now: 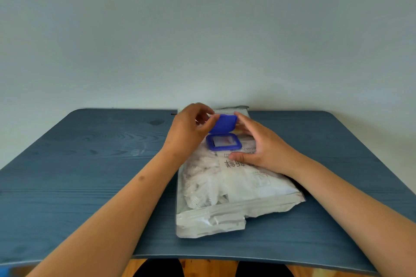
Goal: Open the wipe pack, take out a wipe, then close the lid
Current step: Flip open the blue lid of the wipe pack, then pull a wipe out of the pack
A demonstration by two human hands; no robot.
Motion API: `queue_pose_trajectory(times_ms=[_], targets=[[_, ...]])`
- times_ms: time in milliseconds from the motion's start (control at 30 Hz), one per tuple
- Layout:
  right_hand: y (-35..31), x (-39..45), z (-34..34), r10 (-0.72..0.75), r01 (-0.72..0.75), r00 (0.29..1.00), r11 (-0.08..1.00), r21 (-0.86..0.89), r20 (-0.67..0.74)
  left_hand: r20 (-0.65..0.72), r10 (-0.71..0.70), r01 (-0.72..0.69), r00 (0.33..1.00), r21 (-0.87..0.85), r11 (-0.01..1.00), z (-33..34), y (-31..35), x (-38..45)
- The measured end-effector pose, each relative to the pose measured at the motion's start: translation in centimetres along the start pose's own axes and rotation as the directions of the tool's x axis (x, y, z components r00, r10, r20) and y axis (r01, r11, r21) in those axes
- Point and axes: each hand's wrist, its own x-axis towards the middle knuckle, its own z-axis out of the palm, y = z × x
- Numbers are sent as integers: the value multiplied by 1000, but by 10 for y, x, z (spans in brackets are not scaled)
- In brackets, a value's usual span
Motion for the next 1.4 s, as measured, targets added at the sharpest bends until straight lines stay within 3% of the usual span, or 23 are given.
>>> queue_pose_trajectory(times_ms=[100,167,333,467,867,1100,1400], targets=[[0,1,0,-34,38,993,999,34,-113,-165,17,-18,986,-5,1000,-3,-7,3],[-1,1,0,-71,71,986,997,-4,-152,-148,96,-86,984,75,993,-3,-11,4],[1,1,-1,-160,140,976,981,-133,-148,122,338,-359,933,317,878,0,-13,2],[5,2,-1,-167,145,981,970,-194,-101,299,395,-489,869,391,780,-1,-10,-2],[5,1,1,-138,126,988,981,-147,-70,466,229,-456,855,465,759,1,-6,-15],[1,0,0,-125,115,990,984,-139,-65,420,216,-405,881,436,804,3,-5,-14],[2,-1,-2,-119,109,991,983,-145,-64,288,192,-262,938,226,938,4,-6,-12]])
